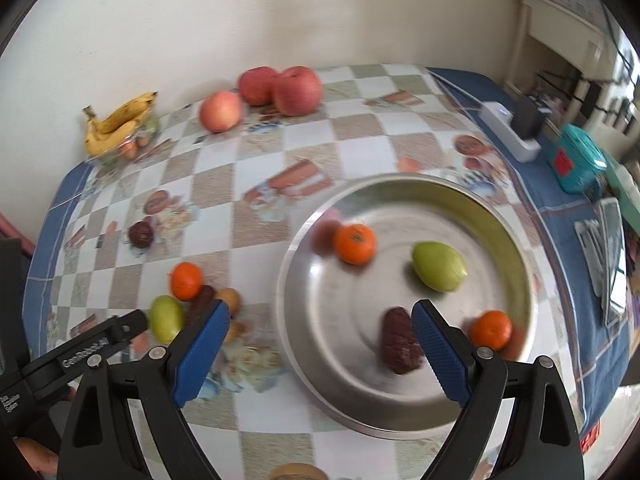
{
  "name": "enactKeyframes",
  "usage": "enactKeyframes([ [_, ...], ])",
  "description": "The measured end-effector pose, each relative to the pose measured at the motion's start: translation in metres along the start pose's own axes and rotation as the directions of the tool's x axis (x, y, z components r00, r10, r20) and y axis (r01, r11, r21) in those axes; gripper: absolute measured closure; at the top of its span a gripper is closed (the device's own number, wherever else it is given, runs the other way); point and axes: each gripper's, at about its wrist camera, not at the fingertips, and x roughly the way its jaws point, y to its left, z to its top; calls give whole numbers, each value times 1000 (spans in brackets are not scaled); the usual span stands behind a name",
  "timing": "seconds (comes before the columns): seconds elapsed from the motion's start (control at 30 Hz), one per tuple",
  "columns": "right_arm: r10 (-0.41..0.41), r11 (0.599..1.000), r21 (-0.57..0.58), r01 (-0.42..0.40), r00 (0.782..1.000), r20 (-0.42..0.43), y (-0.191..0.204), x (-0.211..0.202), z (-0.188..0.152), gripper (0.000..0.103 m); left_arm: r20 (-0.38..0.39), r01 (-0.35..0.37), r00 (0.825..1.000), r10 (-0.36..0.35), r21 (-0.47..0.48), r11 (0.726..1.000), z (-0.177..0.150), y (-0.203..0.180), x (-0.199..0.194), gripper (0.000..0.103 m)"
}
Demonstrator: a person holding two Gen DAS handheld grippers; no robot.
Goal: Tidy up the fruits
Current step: 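Withdraw both open tools from the plate toward the remaining fruit, then grasp a green apple with the left tool while the right tool grasps a small brown fruit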
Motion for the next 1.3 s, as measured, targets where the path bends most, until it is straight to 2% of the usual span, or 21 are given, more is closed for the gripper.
enactKeyframes([
  [0.27, 53, 997, -55, -52, 998, 16, 39, 4, 17, 11, 108, 12, 994, -12, 2, 1000, 28, 14, -19, 0],
  [0.47, 85, 993, -87, -82, 996, 26, 61, 12, 28, 12, 181, 74, 981, -75, 12, 997, 42, 14, -29, 0],
  [0.67, 104, 991, -93, -100, 994, 37, 66, 20, 39, 30, 190, 91, 976, -106, 87, 992, 54, -2, -30, 0],
  [0.77, 116, 989, -96, -113, 993, 28, 67, 25, 44, 36, 166, 75, 981, -96, 127, 989, 54, -12, -25, 0],
  [0.83, 118, 988, -101, -115, 993, 23, 67, 29, 46, 53, 143, 102, 982, -120, 127, 987, 51, -15, -20, 1],
  [0.93, 113, 988, -108, -112, 994, 0, 66, 37, 46, 58, 77, 150, 984, -159, 112, 982, 47, -17, -9, 2],
  [1.0, 120, 988, -97, -123, 992, -38, 63, 47, 42, 60, 28, 172, 984, -176, 101, 980, 42, -18, 0, 7],
  [1.07, 120, 988, -84, -127, 989, -82, 61, 58, 37, 64, -20, 209, 978, -209, 76, 975, 37, -18, 8, 14],
  [1.13, 115, 989, -84, -125, 986, -121, 60, 67, 30, 67, -75, 247, 967, -244, 36, 968, 30, -17, 18, 16],
  [1.2, 116, 989, -75, -129, 981, -154, 59, 75, 24, 68, -125, 260, 958, -257, 4, 966, 22, -17, 27, 20],
  [1.27, 120, 988, -70, -134, 976, -181, 58, 80, 19, 69, -166, 277, 946, -279, -35, 960, 15, -15, 36, 30],
  [1.3, 114, 989, -76, -130, 975, -190, 59, 82, 17, 69, -185, 281, 940, -287, -61, 958, 12, -13, 40, 31],
])
